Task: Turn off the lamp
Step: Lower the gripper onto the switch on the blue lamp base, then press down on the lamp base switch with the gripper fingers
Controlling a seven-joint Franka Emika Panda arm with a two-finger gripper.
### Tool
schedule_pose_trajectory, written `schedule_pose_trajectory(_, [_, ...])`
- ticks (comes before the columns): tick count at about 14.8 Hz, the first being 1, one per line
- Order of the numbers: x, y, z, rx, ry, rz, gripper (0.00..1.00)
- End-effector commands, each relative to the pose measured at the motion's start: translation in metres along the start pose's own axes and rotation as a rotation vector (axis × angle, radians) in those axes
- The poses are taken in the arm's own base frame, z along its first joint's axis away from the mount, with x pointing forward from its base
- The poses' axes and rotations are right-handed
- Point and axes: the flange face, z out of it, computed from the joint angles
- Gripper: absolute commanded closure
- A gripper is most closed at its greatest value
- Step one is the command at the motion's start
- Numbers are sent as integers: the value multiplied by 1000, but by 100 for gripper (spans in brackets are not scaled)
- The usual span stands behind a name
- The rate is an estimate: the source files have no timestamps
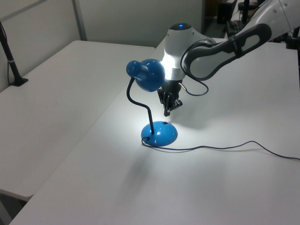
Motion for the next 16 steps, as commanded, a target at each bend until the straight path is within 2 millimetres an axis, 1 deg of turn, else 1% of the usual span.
schedule_pose_trajectory(1, [10,-2,1,-13,8,19,100])
schedule_pose_trajectory(2, [14,-6,1,-13,10,11,100])
schedule_pose_trajectory(5, [16,-9,1,-10,10,9,100])
schedule_pose_trajectory(8, [24,-18,1,-7,13,-2,100])
schedule_pose_trajectory(15, [22,-19,12,-14,6,-10,100])
schedule_pose_trajectory(16, [19,-19,16,-12,2,-8,100])
